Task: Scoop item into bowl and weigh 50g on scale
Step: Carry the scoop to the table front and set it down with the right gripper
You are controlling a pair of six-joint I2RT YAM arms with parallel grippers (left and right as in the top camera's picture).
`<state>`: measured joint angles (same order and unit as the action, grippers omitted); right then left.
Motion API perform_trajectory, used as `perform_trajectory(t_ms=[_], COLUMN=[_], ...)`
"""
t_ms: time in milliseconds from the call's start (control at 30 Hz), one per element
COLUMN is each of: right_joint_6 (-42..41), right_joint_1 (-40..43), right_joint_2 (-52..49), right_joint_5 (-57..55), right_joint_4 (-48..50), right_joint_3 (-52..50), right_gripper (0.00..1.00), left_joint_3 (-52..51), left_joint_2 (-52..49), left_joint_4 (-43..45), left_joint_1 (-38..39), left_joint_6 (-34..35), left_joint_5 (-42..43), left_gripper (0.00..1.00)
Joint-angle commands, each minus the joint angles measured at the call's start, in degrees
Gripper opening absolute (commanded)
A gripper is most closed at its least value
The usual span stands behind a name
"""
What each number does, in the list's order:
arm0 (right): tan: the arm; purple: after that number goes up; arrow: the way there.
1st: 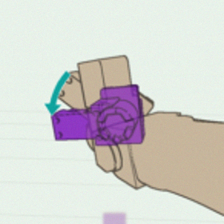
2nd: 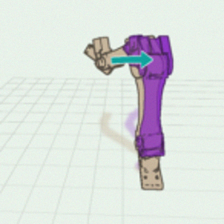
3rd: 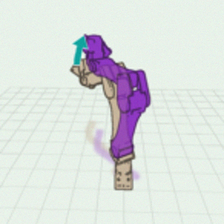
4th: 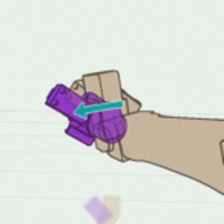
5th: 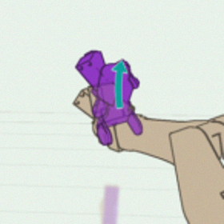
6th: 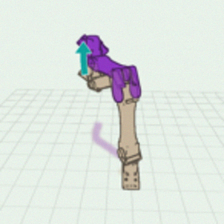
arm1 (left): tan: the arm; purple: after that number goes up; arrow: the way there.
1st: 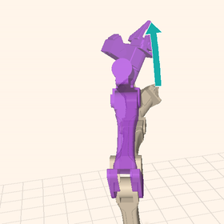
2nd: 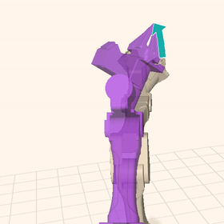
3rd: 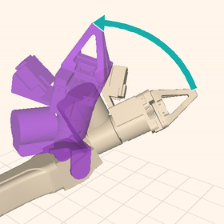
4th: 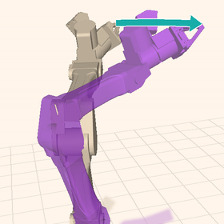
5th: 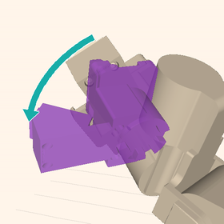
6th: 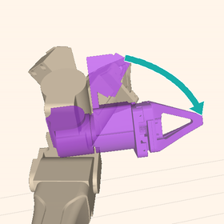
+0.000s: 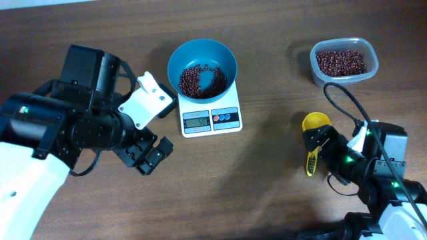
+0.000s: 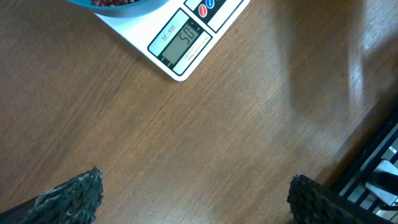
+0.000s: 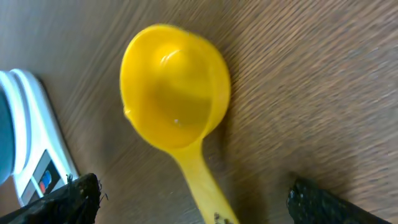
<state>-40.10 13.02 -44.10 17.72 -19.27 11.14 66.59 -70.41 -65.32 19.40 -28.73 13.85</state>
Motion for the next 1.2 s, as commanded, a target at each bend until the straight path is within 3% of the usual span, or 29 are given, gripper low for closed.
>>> perform_trajectory(t_ms=[0,133,333,567,633,700,800,900,1000,1167], right_joint_6=[0.39,0.39,0.61,0.94,12.83,21.11,24.96,29.4,29.38,31.93], right_joint_1=[-0.2,-0.2,-0.22,-0.28,-1.68,-4.39,-5.88,-5.88,-5.9,-9.4], right_joint_2=[-0.04,-0.04,-0.02,-0.61,0.9,7.72,19.91,29.73,37.81,43.89], right_joint_5=[-2.58,-2.43,8.59,21.11,21.35,18.69,10.32,6.84,6.88,3.67], right_joint_4=[-0.52,-8.33,-4.07,-6.71,-6.95,-9.31,-19.69,-19.3,-16.11,1.18], right_joint_3=[2.82,14.64,33.2,33.16,33.16,33.11,32.81,27.71,20.59,4.11], right_gripper=[0.99,0.99,0.99,0.99,0.99,0.99,0.99,0.99,0.99,0.99], left_joint_3=[0.09,0.09,0.09,0.09,0.09,0.09,0.09,0.09,0.09,0.09], left_joint_2=[-0.13,-0.13,-0.13,-0.13,-0.13,-0.13,-0.13,-0.13,-0.13,-0.13], left_joint_4=[0.09,0.09,0.11,0.11,0.09,0.09,0.09,0.09,0.09,0.09], left_joint_1=[0.11,0.11,0.11,0.11,0.11,0.11,0.11,0.11,0.11,0.11], left_joint_6=[-0.72,-0.74,-0.72,-0.72,-0.72,-0.74,-0.72,-0.72,-0.72,-0.74], left_joint_5=[-0.17,-0.17,-0.15,-0.15,-0.15,-0.17,-0.17,-0.17,-0.15,-0.17], left_gripper=[0.99,0.99,0.99,0.99,0.99,0.99,0.99,0.99,0.99,0.99])
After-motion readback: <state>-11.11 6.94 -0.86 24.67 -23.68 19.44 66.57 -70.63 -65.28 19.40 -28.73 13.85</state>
